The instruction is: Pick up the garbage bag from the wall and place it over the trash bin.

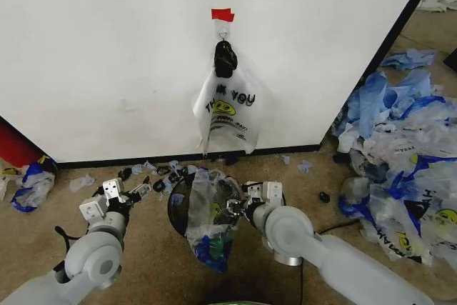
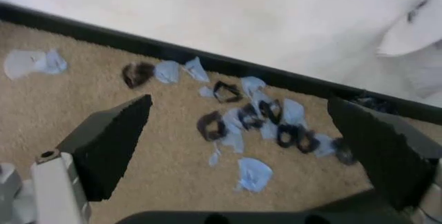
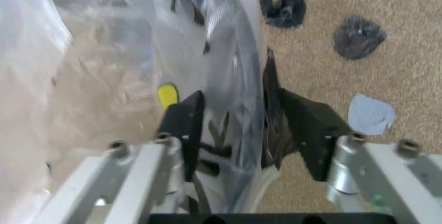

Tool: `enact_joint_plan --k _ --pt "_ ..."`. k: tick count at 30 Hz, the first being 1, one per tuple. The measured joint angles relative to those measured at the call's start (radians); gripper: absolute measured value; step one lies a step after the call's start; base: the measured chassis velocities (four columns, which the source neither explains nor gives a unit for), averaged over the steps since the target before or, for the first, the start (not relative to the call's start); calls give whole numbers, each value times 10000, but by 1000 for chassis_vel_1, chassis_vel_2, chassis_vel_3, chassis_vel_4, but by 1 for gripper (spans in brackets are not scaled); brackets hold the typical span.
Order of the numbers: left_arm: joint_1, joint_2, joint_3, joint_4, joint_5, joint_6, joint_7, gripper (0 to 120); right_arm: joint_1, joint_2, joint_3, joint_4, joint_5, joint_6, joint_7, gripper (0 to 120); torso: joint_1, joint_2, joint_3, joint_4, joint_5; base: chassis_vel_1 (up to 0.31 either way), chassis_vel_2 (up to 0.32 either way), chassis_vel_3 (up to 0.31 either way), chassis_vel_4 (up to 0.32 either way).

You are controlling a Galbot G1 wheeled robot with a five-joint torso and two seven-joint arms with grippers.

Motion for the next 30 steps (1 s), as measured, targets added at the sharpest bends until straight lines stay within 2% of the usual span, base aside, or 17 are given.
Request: enact_joint_plan --k 2,6,10,16,21,22,23,24,26,29,30 --pt "-14 -19 0 -62 -155 23 -80 100 -99 -21 -46 2 -97 8 -16 28 0 0 0 -2 1 0 0 0 0" --pt "6 -70 -13 -44 -132 13 -100 100 -159 -25 -65 -18 -174 35 -22 19 0 0 0 -1 0 0 0 0 0" --pt "174 -130 -74 -26 43 -28 -103 100 -175 -110 -38 -19 -242 107 -31 1 0 0 0 1 1 0 0 0 0" --pt "223 -213 -82 5 223 -68 -81 100 -337 -326 217 75 -355 198 -157 1 0 0 0 0 0 0 0 0 0" --pt "270 -181 -133 -167 320 -258 107 100 -700 -640 775 298 -841 504 -978 1 0 0 0 1 0 0 0 0 0" --pt "391 -115 -414 -516 212 -688 731 100 -1206 -1113 1295 381 -2526 1099 -2719 1 0 0 0 1 2 0 0 0 0" --pt "413 -101 -476 -581 155 -747 840 100 -1292 -1195 1373 381 -2814 1207 -2965 1 0 0 0 1 1 0 0 0 0" --pt "511 -13 -777 -903 -220 -983 1308 100 -1605 -1516 1639 354 -3878 1720 -3923 1 0 0 0 -3 -1 0 0 0 0" --pt "580 107 -1146 -1299 -893 -1273 1998 100 -1882 -1855 1853 204 -5183 2424 -4903 1 0 0 0 -3 3 0 0 0 0" --pt "584 178 -1314 -1524 -1295 -1468 2421 100 -2000 -2010 1950 37 -5966 3019 -5532 1 0 1 0 -3 4 0 0 0 0" --pt "555 239 -1380 -1849 -1744 -1715 3024 100 -2120 -2127 2093 -253 -6988 3973 -6464 1 0 2 0 -2 0 0 0 0 0"
